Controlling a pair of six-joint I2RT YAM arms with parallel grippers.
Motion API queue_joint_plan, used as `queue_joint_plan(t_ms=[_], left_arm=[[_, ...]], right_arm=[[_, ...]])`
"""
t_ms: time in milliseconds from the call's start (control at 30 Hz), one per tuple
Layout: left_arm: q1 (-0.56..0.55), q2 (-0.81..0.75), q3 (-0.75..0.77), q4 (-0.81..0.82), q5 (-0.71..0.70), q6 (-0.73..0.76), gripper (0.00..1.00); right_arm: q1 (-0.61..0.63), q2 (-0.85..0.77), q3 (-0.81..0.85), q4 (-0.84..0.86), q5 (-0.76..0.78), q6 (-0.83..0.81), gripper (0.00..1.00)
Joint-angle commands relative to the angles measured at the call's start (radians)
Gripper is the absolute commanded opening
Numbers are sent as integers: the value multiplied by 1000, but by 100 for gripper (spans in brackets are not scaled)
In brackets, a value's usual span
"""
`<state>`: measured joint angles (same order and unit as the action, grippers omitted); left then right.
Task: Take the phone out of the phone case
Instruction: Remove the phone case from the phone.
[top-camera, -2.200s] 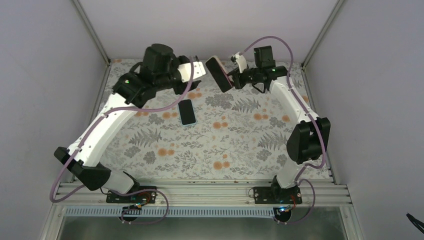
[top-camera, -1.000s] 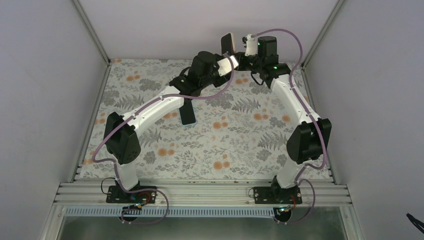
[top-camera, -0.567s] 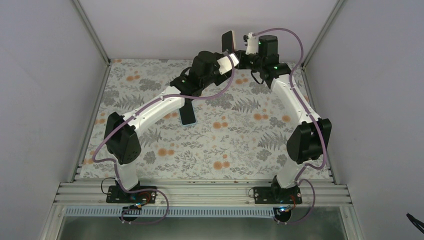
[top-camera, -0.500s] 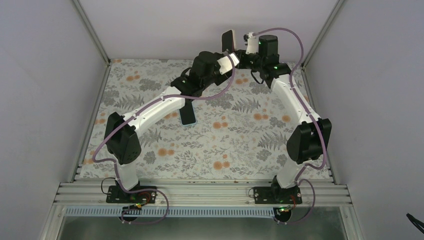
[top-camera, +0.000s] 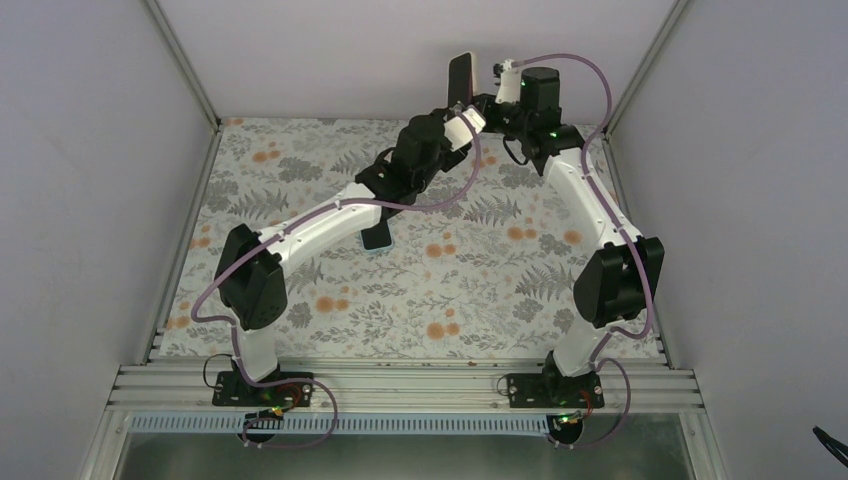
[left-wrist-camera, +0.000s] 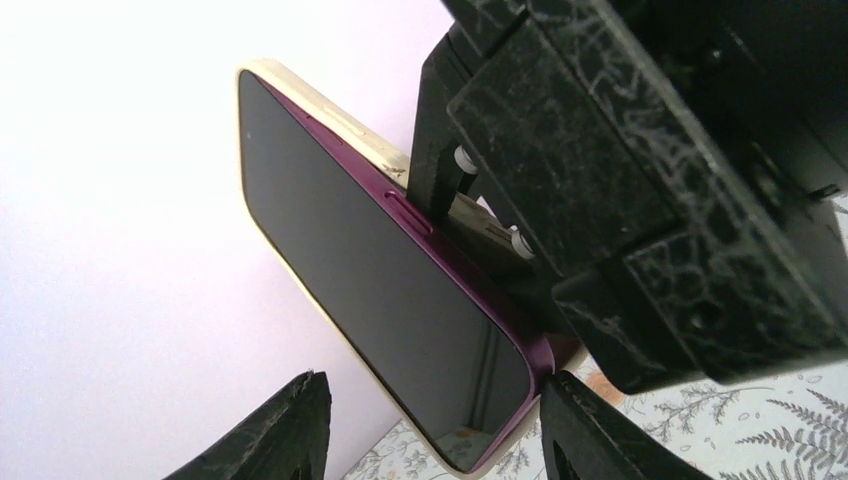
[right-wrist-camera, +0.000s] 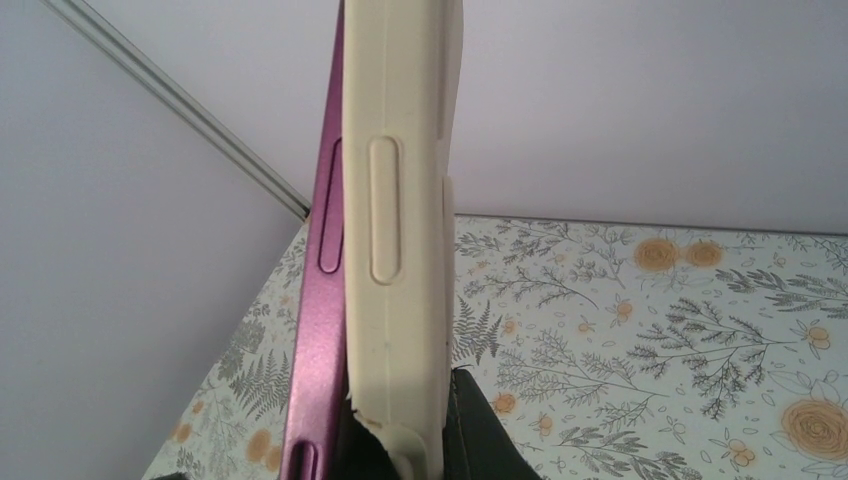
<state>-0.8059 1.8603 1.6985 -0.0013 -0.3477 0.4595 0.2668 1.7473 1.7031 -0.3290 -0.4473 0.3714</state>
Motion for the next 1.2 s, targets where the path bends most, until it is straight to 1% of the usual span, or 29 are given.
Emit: queue_joint_plan(t_ms=[0,100,233,367,467,567,633,667,767,867,933,967,1033,1067,1167], left_arm=[[15,-13,-29,176,-110,-24,52],[-3,-9,-33,215,-153,-6,53],[-28,-14,-70,302,-168,38,67],[-36,16,-66,318,-187,67,68],[-37,21,-94,369,-207,87,69],[-35,30,-99,414,-257,113,69],[-35,39,-103,469,-312,156,69],[-35,44,-112,509,-336,193,69],[-35,45,-190,782,-396,384,68],[-35,69,-277,1113,-406,603,68],[-35,104,-296,1274,-405,723,68],[-35,122,-296,1337,-405,773,65],[-33,154,-289,1421,-407,842,60],[-33,162,-292,1445,-405,860,56],[-31,171,-307,1462,-398,883,47]], right_arm=[[11,-28,25,8,-67,37,3],[11,-15,25,9,-78,58,3],[11,2,27,14,-107,79,3],[10,12,29,12,-121,88,3],[9,12,32,10,-131,92,3],[8,9,30,7,-138,90,3],[5,9,25,5,-145,90,3],[5,7,22,3,-151,90,3],[-1,-3,2,12,-176,90,3],[-6,-8,0,23,-226,80,3],[-8,-4,7,22,-260,72,3],[-9,-2,8,22,-275,65,3],[-11,3,9,22,-310,51,3],[-15,2,7,20,-328,45,3],[-32,-7,-6,25,-363,26,3]])
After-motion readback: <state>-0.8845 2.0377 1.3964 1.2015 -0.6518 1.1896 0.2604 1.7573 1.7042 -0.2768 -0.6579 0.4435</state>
